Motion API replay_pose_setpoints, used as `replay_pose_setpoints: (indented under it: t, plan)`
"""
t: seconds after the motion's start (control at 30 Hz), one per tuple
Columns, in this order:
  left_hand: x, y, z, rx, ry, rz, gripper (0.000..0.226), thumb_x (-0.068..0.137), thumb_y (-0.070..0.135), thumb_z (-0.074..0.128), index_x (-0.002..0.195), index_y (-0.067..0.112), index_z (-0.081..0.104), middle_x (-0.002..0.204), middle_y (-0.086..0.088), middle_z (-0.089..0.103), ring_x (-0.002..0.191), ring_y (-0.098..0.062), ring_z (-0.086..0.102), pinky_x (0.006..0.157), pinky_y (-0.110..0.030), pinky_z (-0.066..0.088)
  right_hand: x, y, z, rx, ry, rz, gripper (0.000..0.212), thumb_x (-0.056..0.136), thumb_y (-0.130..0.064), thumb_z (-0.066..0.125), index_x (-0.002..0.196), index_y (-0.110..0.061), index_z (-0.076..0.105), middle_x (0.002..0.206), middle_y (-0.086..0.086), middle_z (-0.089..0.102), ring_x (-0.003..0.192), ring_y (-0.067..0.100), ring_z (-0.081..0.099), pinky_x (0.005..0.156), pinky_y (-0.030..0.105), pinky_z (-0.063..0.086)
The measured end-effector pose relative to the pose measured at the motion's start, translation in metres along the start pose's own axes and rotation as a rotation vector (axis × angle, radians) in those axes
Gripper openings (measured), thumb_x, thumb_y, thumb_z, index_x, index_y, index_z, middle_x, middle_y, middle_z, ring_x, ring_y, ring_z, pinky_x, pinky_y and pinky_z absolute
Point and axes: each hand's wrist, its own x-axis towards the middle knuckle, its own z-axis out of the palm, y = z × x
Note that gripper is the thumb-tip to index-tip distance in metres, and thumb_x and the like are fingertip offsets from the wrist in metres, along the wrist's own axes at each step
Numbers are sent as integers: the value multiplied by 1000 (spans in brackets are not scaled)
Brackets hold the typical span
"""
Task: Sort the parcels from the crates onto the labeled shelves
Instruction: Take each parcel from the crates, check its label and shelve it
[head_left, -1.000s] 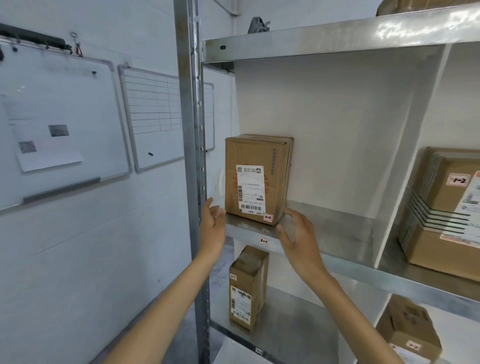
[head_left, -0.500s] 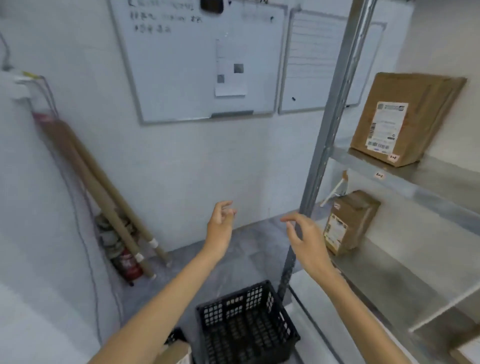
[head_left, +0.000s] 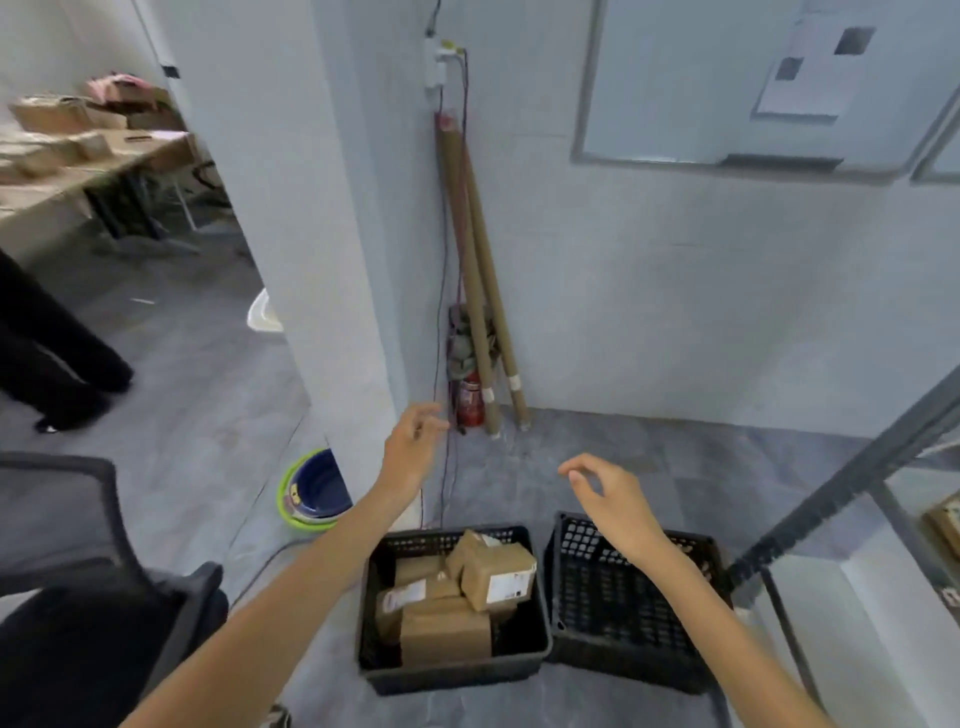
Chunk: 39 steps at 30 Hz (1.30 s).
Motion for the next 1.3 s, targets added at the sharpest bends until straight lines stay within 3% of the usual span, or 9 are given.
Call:
replay_pose_setpoints:
  t: [0.37,0.47,0.53,0.63,0.7,0.87,1.0,1.13,1.3]
  plan:
    - [11,-94,-102,19,93,-259,17,94,2,44,97,6,60,96,-12,62,91,-24,56,90,-40,45,37,-3,117,-34,-229,189,19,98,-15,47,103,-13,65,101,-3,65,101,11,58,86,19,41]
    - [19,-123,-118,53,32,-322,14,92,0,46,94,3,59,91,-17,61,91,-34,57,84,-42,45,43,9,144,0,-231,292,17,97,-15,48,96,-13,66,100,4,66,99,18,60,79,22,42]
    - [26,-146,-125,71,-16,-354,15,89,-4,47,97,-6,60,96,-27,62,96,-43,57,91,-50,45,46,22,161,23,-228,367,16,96,-14,50,93,-14,65,99,6,66,98,20,61,73,18,40]
    - [31,-178,-130,149,-21,-391,16,93,3,47,98,-1,62,98,-15,65,94,-27,58,84,-29,47,51,50,182,13,-256,471,16,94,-10,52,96,-8,68,101,7,66,99,18,59,69,13,40]
    - [34,-200,-127,182,-55,-405,16,96,7,45,100,5,60,94,-7,62,89,-19,55,73,-20,43,55,71,197,10,-287,543,19,95,-12,50,97,-7,68,103,8,66,102,20,60,78,21,43]
    - [54,-282,-107,243,-93,-474,18,96,3,44,99,3,61,92,-12,62,87,-22,54,78,-30,41,72,148,252,57,-307,771,25,98,-13,44,92,-10,68,84,3,65,94,21,62,85,28,45]
    - [68,-390,-81,212,-117,-630,19,96,3,45,104,-6,60,106,-28,61,103,-41,56,88,-39,43,85,233,320,89,-265,910,22,96,-10,47,101,-7,68,108,14,66,93,21,59,90,32,45]
    - [72,-518,-51,235,-129,-780,18,94,4,49,107,-1,61,110,-23,62,108,-40,56,91,-38,44,99,330,395,98,-259,1009,31,95,-3,46,122,-2,61,133,15,54,123,32,50,106,39,39]
    - [85,-652,-11,168,-91,-958,30,95,-8,38,121,-11,51,122,-23,55,119,-41,49,103,-40,36,114,438,474,78,-267,1047,42,95,2,40,137,2,44,141,20,44,128,36,43,106,37,35]
